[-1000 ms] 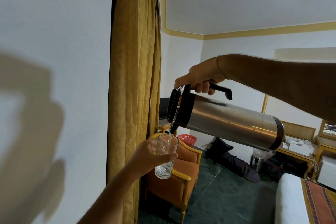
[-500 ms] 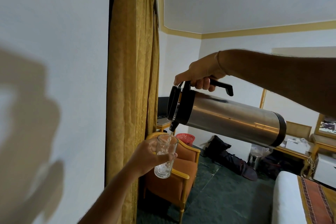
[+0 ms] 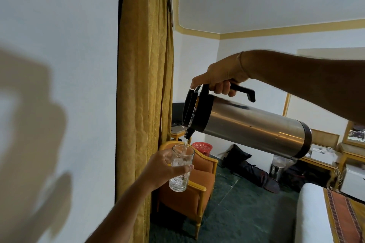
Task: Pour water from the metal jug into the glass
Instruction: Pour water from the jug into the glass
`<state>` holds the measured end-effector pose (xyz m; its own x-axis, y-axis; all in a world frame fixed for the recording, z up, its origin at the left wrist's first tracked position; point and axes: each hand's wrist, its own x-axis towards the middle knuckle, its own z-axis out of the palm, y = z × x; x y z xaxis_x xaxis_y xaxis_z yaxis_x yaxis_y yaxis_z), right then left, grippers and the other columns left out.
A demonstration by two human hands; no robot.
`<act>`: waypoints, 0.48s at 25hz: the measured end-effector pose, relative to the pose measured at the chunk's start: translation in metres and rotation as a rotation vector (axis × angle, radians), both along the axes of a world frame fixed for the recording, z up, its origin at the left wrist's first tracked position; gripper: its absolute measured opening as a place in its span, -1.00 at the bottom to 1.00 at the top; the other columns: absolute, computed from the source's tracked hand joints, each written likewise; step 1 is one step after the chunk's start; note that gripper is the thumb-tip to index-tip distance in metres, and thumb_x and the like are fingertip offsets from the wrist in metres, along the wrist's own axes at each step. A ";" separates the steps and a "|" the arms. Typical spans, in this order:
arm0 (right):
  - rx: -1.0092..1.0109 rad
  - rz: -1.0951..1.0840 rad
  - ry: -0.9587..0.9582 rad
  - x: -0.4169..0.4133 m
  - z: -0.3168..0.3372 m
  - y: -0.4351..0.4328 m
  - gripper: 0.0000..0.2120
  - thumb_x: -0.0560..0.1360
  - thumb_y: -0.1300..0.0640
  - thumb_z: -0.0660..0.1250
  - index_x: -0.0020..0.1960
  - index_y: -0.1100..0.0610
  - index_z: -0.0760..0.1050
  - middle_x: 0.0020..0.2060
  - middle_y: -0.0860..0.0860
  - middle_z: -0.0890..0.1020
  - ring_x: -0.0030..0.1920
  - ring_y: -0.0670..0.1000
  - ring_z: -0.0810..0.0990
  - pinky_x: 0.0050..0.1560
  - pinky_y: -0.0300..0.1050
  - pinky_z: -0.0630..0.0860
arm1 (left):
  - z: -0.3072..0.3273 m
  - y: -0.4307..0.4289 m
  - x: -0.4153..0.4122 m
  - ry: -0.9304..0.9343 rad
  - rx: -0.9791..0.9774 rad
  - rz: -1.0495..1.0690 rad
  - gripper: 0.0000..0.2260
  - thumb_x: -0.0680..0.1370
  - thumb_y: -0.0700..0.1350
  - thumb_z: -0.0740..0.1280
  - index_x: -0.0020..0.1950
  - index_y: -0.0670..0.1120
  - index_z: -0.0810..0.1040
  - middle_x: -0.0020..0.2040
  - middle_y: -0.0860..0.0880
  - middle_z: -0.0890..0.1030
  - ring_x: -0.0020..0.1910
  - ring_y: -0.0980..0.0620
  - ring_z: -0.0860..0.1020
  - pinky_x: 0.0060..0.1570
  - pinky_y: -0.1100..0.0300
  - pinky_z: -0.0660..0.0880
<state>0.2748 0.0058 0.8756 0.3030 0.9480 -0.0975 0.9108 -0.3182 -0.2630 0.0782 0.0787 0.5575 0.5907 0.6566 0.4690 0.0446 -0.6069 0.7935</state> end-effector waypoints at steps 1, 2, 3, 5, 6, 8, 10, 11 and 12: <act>0.023 -0.012 -0.014 0.001 0.000 0.001 -0.44 0.32 -0.45 0.46 -0.40 0.05 0.49 -0.51 0.01 0.51 -0.58 0.01 0.46 -0.54 -0.19 0.51 | -0.001 0.001 0.000 0.001 -0.009 0.003 -0.35 0.32 0.31 0.64 0.32 0.05 0.68 -0.07 -0.03 0.74 -0.18 0.40 0.69 -0.14 0.46 0.63; 0.040 -0.022 -0.032 0.004 0.000 0.004 -0.43 0.31 -0.46 0.47 -0.38 0.06 0.51 -0.48 0.03 0.53 -0.57 0.03 0.48 -0.54 -0.18 0.53 | -0.001 0.002 0.001 0.002 -0.024 0.007 -0.36 0.32 0.29 0.66 0.31 0.04 0.68 -0.06 -0.02 0.78 -0.07 0.33 0.74 -0.04 0.39 0.68; 0.042 -0.033 -0.029 0.005 -0.001 0.007 -0.41 0.31 -0.47 0.47 -0.36 0.07 0.51 -0.47 0.04 0.53 -0.55 0.05 0.49 -0.52 -0.16 0.53 | -0.001 0.002 0.001 0.005 -0.031 0.008 -0.40 0.35 0.26 0.68 0.29 0.04 0.67 -0.05 -0.01 0.79 -0.01 0.27 0.75 -0.02 0.37 0.68; 0.005 -0.045 0.006 0.011 -0.003 0.013 -0.39 0.29 -0.49 0.49 -0.38 0.06 0.49 -0.48 0.04 0.50 -0.53 0.06 0.44 -0.48 -0.14 0.51 | 0.000 0.003 0.002 0.009 -0.019 0.011 -0.52 0.41 0.16 0.70 0.24 0.09 0.65 -0.08 -0.01 0.74 -0.18 0.38 0.71 -0.22 0.51 0.58; -0.035 -0.048 0.066 0.015 -0.006 0.015 -0.39 0.27 -0.50 0.51 -0.40 0.04 0.44 -0.49 0.03 0.42 -0.53 0.06 0.36 -0.45 -0.13 0.46 | 0.001 0.002 0.003 0.006 -0.010 0.015 -0.56 0.42 0.13 0.70 0.22 0.13 0.64 -0.09 0.06 0.74 -0.23 0.42 0.69 -0.28 0.53 0.55; -0.107 -0.049 0.168 0.023 -0.012 0.017 -0.36 0.21 -0.50 0.54 -0.39 0.00 0.33 -0.46 0.01 0.27 -0.47 0.05 0.19 -0.37 -0.09 0.34 | 0.001 0.003 0.003 0.009 0.014 0.013 -0.61 0.43 0.12 0.70 0.16 0.17 0.63 -0.22 0.30 0.76 -0.25 0.45 0.68 -0.30 0.53 0.54; -0.097 -0.064 0.140 0.029 -0.011 0.023 -0.34 0.16 -0.53 0.56 -0.39 0.02 0.39 -0.48 0.03 0.34 -0.49 0.08 0.26 -0.37 -0.07 0.40 | 0.001 0.002 0.003 0.006 0.039 0.000 -0.64 0.44 0.10 0.69 0.14 0.13 0.64 -0.38 0.36 0.66 -0.39 0.46 0.61 -0.41 0.56 0.45; -0.077 -0.081 0.102 0.028 -0.010 0.025 -0.33 0.15 -0.55 0.56 -0.39 0.04 0.45 -0.49 0.06 0.43 -0.51 0.09 0.36 -0.39 -0.06 0.47 | 0.001 0.001 0.003 -0.009 0.043 -0.009 -0.63 0.43 0.14 0.69 0.13 0.13 0.65 -0.40 0.26 0.64 -0.42 0.43 0.59 -0.43 0.56 0.42; -0.071 -0.090 0.090 0.032 -0.010 0.027 -0.32 0.14 -0.56 0.55 -0.38 0.05 0.49 -0.49 0.07 0.49 -0.51 0.11 0.42 -0.39 -0.04 0.51 | 0.002 0.002 0.003 -0.024 0.038 -0.011 -0.61 0.40 0.20 0.67 0.12 0.15 0.64 -0.37 0.12 0.64 -0.44 0.38 0.58 -0.40 0.54 0.43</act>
